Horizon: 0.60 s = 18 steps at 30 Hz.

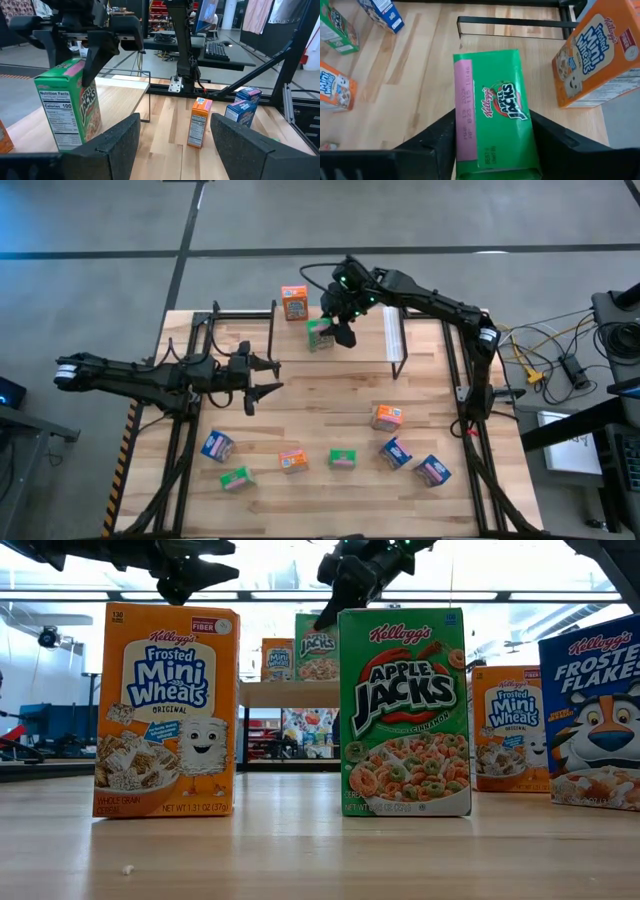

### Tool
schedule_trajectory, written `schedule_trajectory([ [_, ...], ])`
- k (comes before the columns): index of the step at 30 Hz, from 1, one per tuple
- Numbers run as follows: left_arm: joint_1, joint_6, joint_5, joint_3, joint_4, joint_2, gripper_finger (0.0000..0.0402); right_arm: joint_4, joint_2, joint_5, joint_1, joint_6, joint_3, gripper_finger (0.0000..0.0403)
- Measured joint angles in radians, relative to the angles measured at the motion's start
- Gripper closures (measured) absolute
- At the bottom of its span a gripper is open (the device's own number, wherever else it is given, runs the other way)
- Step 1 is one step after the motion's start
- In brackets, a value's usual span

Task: Stack cereal on shelf
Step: Put the top left green cereal box on the shelf

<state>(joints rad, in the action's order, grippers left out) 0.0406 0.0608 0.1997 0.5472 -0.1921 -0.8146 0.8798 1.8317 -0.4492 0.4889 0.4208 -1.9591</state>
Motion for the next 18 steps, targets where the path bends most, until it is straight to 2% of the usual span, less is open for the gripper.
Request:
schedule_trajectory([
  [9, 0.0, 0.0, 0.0, 0.0, 0.0, 0.0, 0.0174, 0.004, -0.014, 0.004, 0.021, -0.066, 0.0, 0.0251],
  [18, 0.0, 0.001, 0.0, 0.0, 0.0, 0.0, 0.0174, 0.006, -0.021, 0.004, 0.134, -0.165, 0.0, 0.0259],
])
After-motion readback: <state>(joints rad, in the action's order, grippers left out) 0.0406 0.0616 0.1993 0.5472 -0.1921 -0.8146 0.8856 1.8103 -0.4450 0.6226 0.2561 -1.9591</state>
